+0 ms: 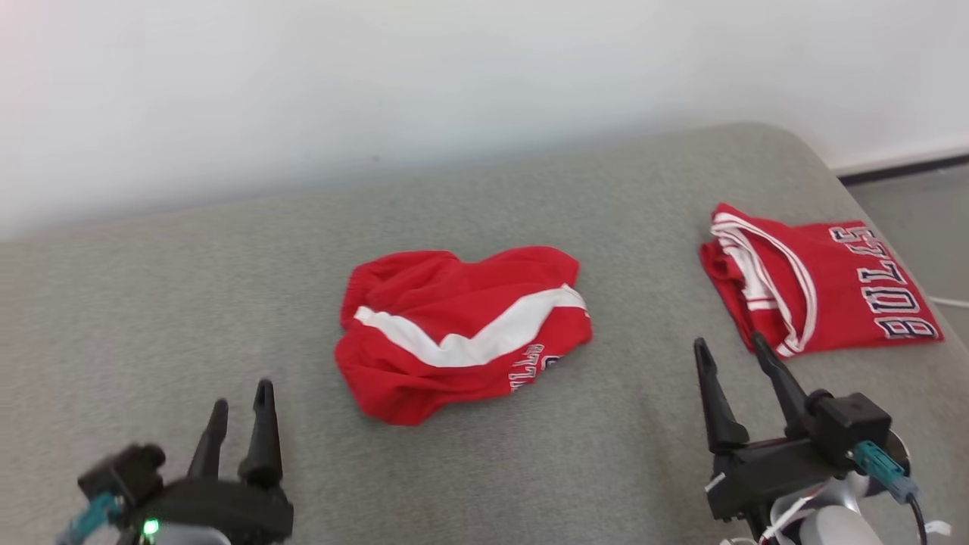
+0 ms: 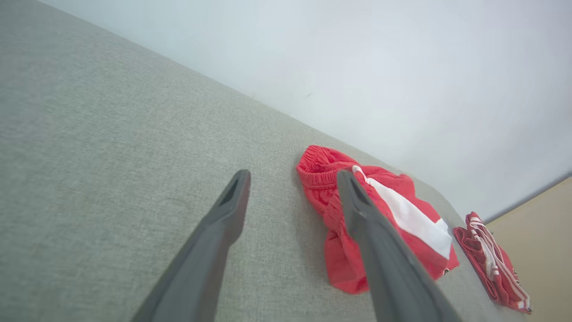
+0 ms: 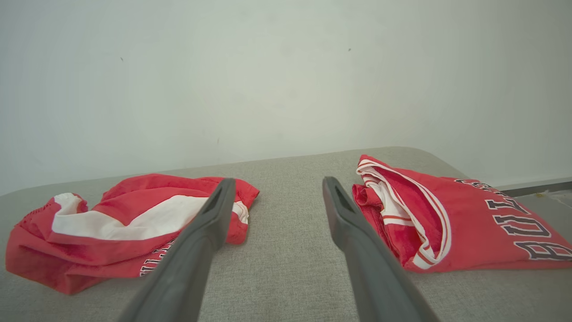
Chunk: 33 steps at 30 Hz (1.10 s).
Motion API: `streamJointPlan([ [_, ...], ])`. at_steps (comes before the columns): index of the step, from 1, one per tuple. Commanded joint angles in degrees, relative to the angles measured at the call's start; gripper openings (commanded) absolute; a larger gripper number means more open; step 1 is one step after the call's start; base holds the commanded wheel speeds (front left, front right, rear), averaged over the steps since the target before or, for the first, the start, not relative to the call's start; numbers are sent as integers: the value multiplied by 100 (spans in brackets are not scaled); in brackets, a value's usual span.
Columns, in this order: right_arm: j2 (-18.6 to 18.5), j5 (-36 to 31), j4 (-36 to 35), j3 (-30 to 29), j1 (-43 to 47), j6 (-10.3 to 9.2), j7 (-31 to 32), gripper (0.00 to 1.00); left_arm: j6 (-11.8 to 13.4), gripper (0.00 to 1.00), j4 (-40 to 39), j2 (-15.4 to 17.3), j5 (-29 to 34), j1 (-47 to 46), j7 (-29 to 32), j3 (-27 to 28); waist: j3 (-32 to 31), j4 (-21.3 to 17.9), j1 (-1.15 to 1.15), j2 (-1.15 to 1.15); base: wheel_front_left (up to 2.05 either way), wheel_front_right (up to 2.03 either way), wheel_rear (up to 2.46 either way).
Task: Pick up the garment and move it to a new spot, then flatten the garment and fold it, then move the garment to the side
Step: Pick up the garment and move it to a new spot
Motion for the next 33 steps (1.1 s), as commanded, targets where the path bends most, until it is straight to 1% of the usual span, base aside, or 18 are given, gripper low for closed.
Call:
streamJointPlan([
  [1, -35, -63, -61, -58, 125, -17, 35, 100, -27, 100, -107, -21, 61, 215, -169, -14, -249, 293, 0, 0, 0, 0, 0],
  [5, -59, -105, -144, -183, 276, -17, 87, 100, -19, 100, -331, 5, 212, 534, -412, -26, -326, 446, 0, 0, 0, 0, 0],
  [9, -46, -125, -203, -247, 535, -17, 152, 100, 9, 100, -614, 127, 452, 888, -608, 33, -420, 633, 0, 0, 0, 0, 0],
  [14, 2, -195, -248, -343, 849, -17, 177, 100, -49, 100, -958, 341, 1001, 1294, -691, -8, -487, 789, 0, 0, 0, 0, 0],
  [18, 43, -225, -266, -440, 1000, -17, 150, 100, -20, 100, -1193, 457, 1443, 1591, -705, 27, -533, 813, 0, 0, 0, 0, 0],
  [26, 95, -262, -294, -496, 1094, -17, 170, 100, -81, 100, -1503, 313, 1760, 1975, -708, 281, -574, 714, 0, 0, 0, 0, 0],
  [33, 92, -256, -336, -524, 1114, -17, 185, 100, -144, 100, -1512, 251, 1920, 1941, -704, 264, -560, 689, 0, 0, 0, 0, 0],
])
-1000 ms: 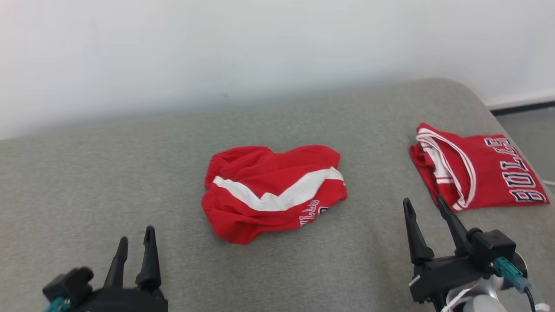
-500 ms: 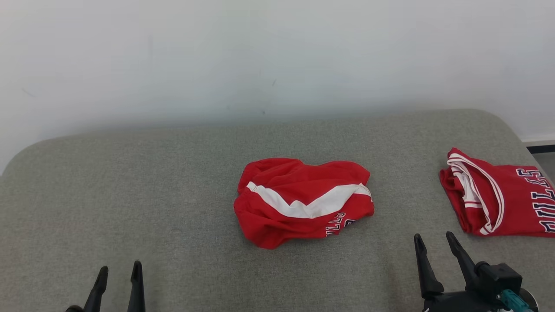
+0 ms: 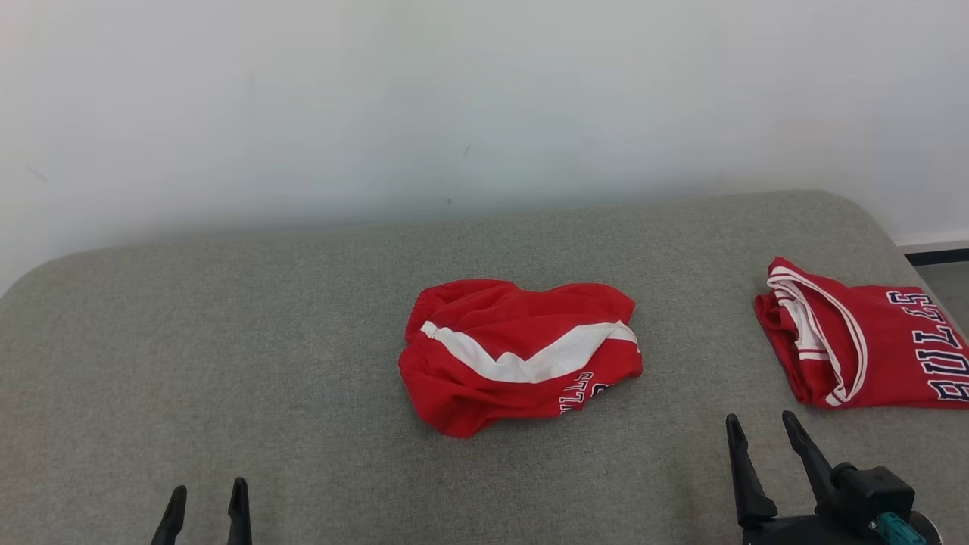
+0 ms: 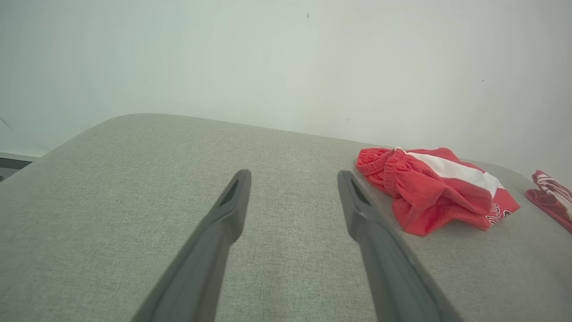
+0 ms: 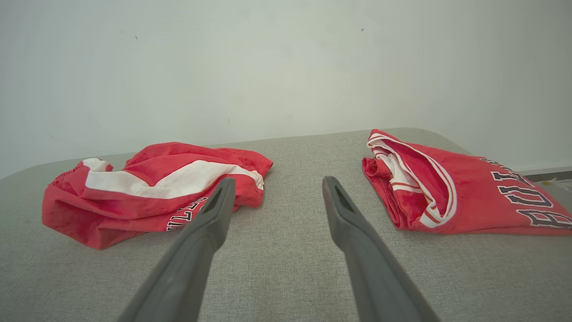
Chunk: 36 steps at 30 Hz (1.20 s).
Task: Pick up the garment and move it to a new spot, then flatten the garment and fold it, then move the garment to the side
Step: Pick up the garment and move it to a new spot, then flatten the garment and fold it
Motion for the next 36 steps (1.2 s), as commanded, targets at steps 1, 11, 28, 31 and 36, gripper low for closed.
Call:
streamJointPlan([
  [1, -2, -16, -27, -19, 51, -17, 6, 100, -33, 100, 13, -2, 53, -52, -13, -9, 7, 1, 1, 0, 0, 0, 0],
  [11, 10, -50, -44, -24, 27, -17, 52, 100, -138, 100, 82, -41, 29, -149, -13, 74, 27, -23, 1, 0, 0, 0, 0],
  [28, 60, -5, -20, 103, -111, -17, 39, 100, -209, 100, 463, -50, -252, -882, 641, -284, 155, -174, 1, 0, 0, 0, 0],
  [31, 58, 12, -9, 158, -137, -17, 31, 100, -219, 100, 622, 8, -344, -1432, 1239, -493, 225, -276, 1, 0, 0, 0, 0],
  [36, 79, 33, 19, 339, -273, -17, 34, 100, -198, 100, 1107, -17, -620, -2440, 2241, -671, 394, -552, 1, 0, 0, 0, 0],
])
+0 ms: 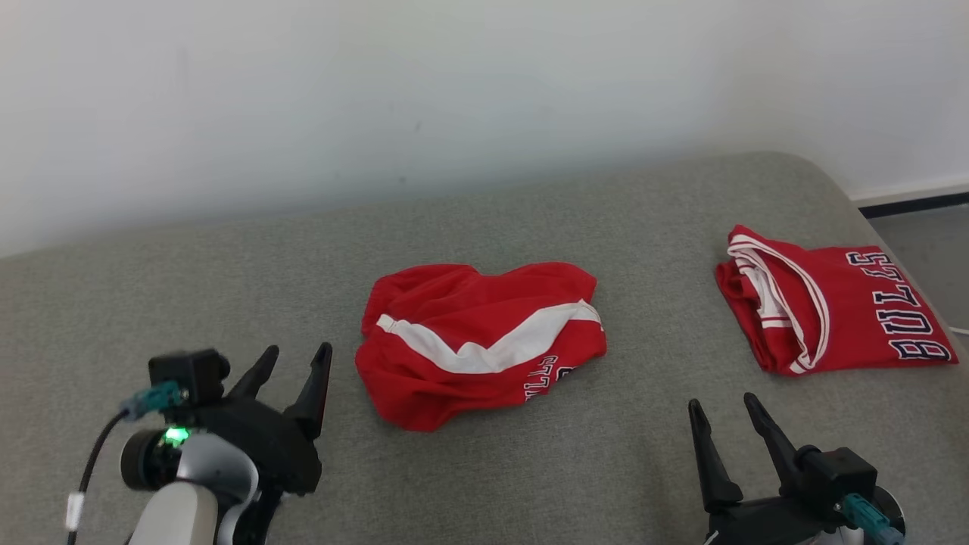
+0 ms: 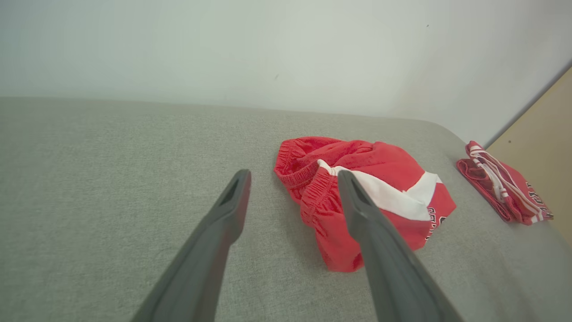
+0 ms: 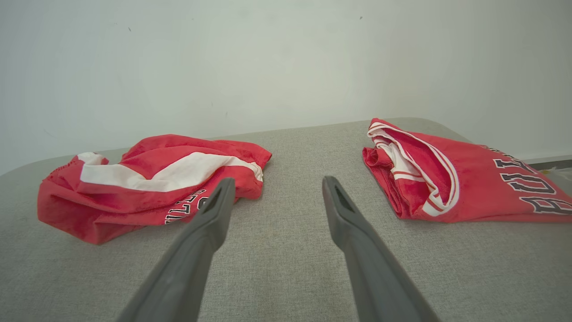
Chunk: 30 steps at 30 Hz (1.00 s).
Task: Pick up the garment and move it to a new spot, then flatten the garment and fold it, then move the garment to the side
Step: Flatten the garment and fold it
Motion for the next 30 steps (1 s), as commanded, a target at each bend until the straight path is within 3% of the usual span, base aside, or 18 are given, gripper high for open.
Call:
streamJointPlan([
  [1, 17, 23, 12, 63, -74, -17, -6, 100, -7, 100, 129, 9, -66, -221, 143, -21, 158, -222, 0, 0, 0, 0, 0],
  [9, -16, 114, 143, 394, -377, -17, -80, 100, 54, 100, 1285, 130, -230, -1386, 1227, -140, 527, -812, 0, 0, 0, 0, 0],
  [18, -90, 157, 243, 408, -459, -17, -170, 100, 107, 100, 1962, 251, -178, -1861, 1758, -319, 623, -956, 0, 0, 0, 0, 0],
  [23, -72, 142, 268, 415, -489, -17, -183, 100, 57, 100, 1996, 243, -192, -1969, 1748, -415, 604, -917, 0, 0, 0, 0, 0],
  [24, -63, 148, 270, 427, -499, -17, -186, 100, 62, 68, 2004, 239, -204, -1970, 1717, -441, 598, -905, 0, 0, 0, 0, 0],
  [25, -55, 154, 274, 439, -500, -17, -180, 100, 51, 0, 2018, 233, -210, -1970, 1712, -467, 592, -891, 0, 0, 0, 0, 0],
  [30, -58, 163, 258, 374, -481, -17, -183, 100, 15, 0, 1938, 124, -379, -1856, 1677, -580, 590, -744, 0, 0, 0, 0, 0],
])
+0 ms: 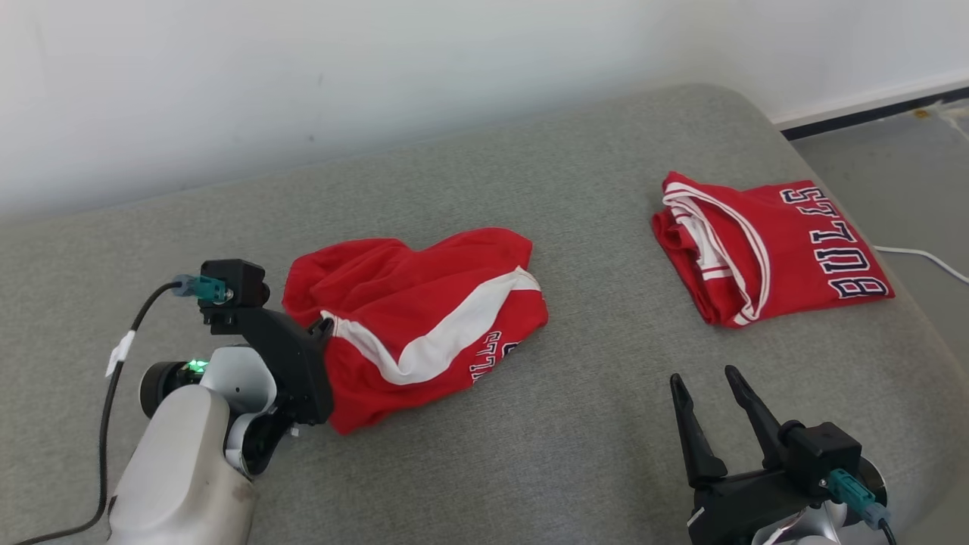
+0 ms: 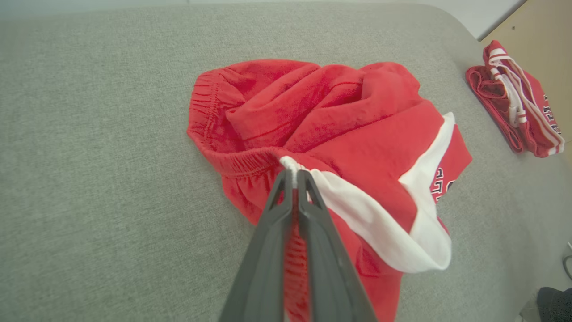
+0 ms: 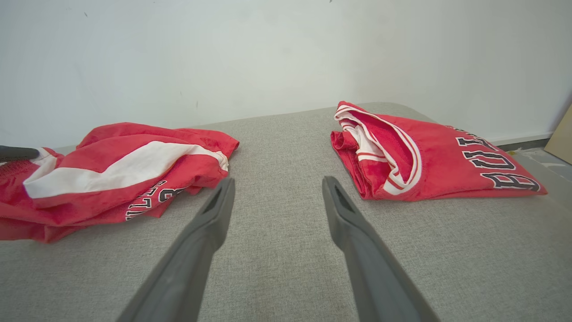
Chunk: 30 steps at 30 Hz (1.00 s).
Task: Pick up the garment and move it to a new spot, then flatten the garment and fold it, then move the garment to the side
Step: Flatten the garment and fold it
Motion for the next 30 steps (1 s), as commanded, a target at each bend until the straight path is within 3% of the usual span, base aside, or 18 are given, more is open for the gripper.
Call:
streamJointPlan([
  [1, -11, 48, -18, -48, 2, -17, -14, 100, -7, 0, -104, 10, -83, 99, -123, -29, 6, 101, -1, -1, 0, 0, 0],
  [7, -17, 11, -45, -188, 89, -17, -12, 100, -44, 0, -812, 33, -368, 634, -688, 8, -48, 338, -1, -1, 0, 0, 0],
  [11, -17, -14, -92, -313, 212, -17, 20, 100, -8, 0, -1682, 126, -470, 1563, -963, 62, -147, 577, -1, -1, 0, 0, 0],
  [20, -2, -19, -205, -322, 285, -17, 91, 100, 356, 0, -2860, 250, -372, 2931, -1185, 192, -241, 814, -1, -1, 0, 0, 0],
  [26, 14, -8, -207, -299, 317, -17, 121, 100, 577, 0, -2869, 233, -174, 3285, -1622, 245, -258, 820, -1, -1, 0, 0, 0],
  [27, 14, 1, -202, -296, 316, -17, 124, 100, 598, 5, -2830, 201, -165, 3307, -1738, 263, -264, 808, -1, -1, 0, 0, 0],
  [29, 11, 13, -196, -296, 314, -17, 127, 100, 642, 100, -2744, 155, -130, 3349, -1937, 279, -278, 777, -1, -1, 0, 0, 0],
  [30, 10, 13, -201, -300, 320, -17, 124, 100, 653, 100, -2727, 123, -125, 3369, -2074, 313, -288, 761, -1, -1, 0, 0, 0],
])
